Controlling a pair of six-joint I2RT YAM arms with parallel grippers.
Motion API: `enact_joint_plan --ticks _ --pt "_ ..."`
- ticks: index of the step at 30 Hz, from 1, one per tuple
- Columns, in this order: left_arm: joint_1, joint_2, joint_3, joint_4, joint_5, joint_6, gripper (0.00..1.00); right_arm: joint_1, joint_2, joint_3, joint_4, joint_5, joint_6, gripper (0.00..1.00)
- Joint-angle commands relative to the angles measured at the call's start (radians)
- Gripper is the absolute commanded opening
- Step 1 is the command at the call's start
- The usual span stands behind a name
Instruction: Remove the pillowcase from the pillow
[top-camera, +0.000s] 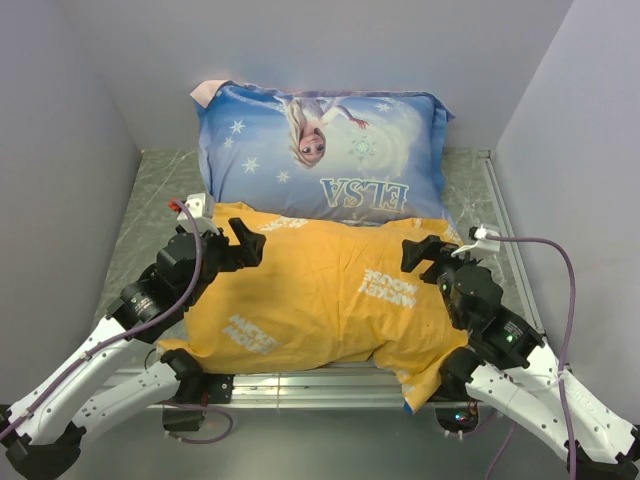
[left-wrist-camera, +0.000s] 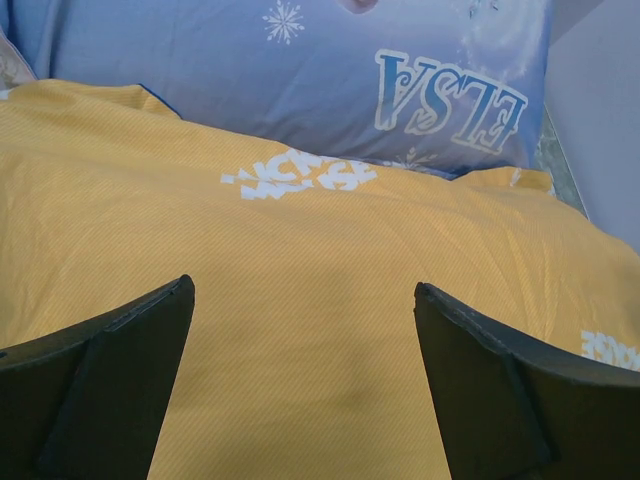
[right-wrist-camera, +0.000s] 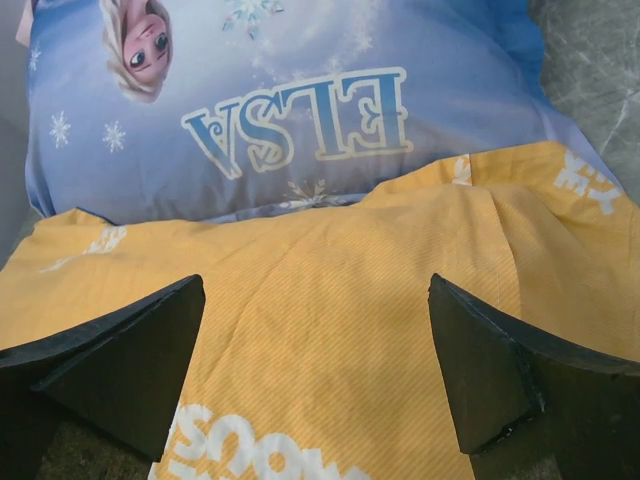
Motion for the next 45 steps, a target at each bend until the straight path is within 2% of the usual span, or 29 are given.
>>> enact_joint_plan --ticks 1,8,11,16,21,29,37,40,41,43,44,45 --pt "-0.002 -0.002 0.011 0.018 -0.005 0.001 0.98 0.006 0.013 0.046 -0.007 0.002 -0.012 1.0" --pt "-0.004 -0.008 0.025 -0.014 -0.008 0.004 0.98 0.006 0.027 0.066 -0.053 0.0 0.0 1.0" --pt "-0.002 0.002 0.045 -0.02 0.038 0.014 0.98 0.007 0.03 0.075 -0.081 0.005 0.012 1.0" --pt "-0.01 0.099 0.1 -0.062 0.091 0.027 0.98 0.006 0.027 0.066 -0.127 -0.015 0.031 1.0" --pt "-0.126 0.136 0.088 -0.036 0.061 0.023 0.98 0.007 0.04 0.041 -0.159 -0.038 0.049 1.0" --pt "-0.342 0.26 0.117 -0.01 0.013 0.017 0.99 0.006 0.013 0.02 -0.285 0.053 0.169 1.0" --pt "-0.376 0.423 0.126 0.023 -0.05 0.011 0.99 0.004 0.059 -0.038 -0.23 -0.026 0.216 1.0" --pt "-0.376 0.46 0.107 0.021 -0.103 -0.038 0.82 0.006 0.137 -0.069 -0.154 -0.107 0.204 1.0" --pt "-0.373 0.463 0.102 0.021 -0.11 -0.057 0.65 0.006 0.158 -0.071 -0.139 -0.128 0.204 1.0" --pt "-0.37 0.463 0.096 0.007 -0.129 -0.078 0.41 0.006 0.203 -0.072 -0.098 -0.182 0.2 0.93" --pt "-0.363 0.458 0.094 -0.003 -0.14 -0.089 0.3 0.006 0.235 -0.071 -0.082 -0.203 0.192 0.87" --pt "-0.356 0.452 0.094 -0.02 -0.174 -0.117 0.05 0.007 0.25 -0.068 -0.043 -0.226 0.187 0.73"
